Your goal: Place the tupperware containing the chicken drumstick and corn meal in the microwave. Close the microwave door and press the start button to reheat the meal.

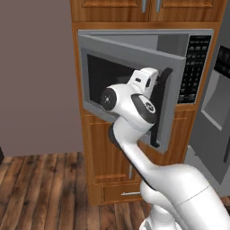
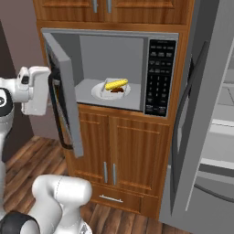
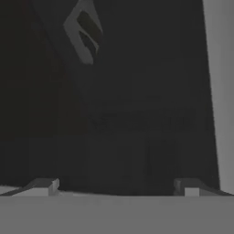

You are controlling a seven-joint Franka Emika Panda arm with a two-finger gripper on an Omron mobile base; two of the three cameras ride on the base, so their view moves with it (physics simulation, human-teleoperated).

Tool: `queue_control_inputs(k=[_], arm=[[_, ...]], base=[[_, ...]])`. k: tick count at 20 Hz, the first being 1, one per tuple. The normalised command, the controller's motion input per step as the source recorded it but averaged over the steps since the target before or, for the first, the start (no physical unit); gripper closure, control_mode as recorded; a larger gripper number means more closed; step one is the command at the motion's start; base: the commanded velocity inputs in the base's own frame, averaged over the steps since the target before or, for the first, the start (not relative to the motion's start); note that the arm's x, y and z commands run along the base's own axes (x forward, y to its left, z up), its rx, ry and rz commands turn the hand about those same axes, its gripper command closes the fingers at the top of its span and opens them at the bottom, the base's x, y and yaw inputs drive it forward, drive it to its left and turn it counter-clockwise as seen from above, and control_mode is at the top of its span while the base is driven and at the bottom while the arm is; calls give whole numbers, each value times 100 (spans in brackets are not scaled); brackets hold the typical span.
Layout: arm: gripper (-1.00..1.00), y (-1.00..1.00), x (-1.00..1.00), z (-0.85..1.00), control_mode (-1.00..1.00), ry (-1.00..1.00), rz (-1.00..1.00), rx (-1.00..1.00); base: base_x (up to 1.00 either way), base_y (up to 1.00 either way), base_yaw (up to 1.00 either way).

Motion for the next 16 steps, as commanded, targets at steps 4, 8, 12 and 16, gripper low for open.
queue_control_inputs(k=[4, 8, 12, 16], arm=[[-100, -78, 96, -5, -100, 0, 0, 5], [-100, -52, 98, -8, -100, 0, 0, 0], [-100, -26, 83, -6, -100, 0, 3, 0], [-100, -17, 74, 0, -100, 0, 2, 0]], base=[[0, 0, 0], [0, 0, 0], [0, 0, 0], [0, 0, 0]])
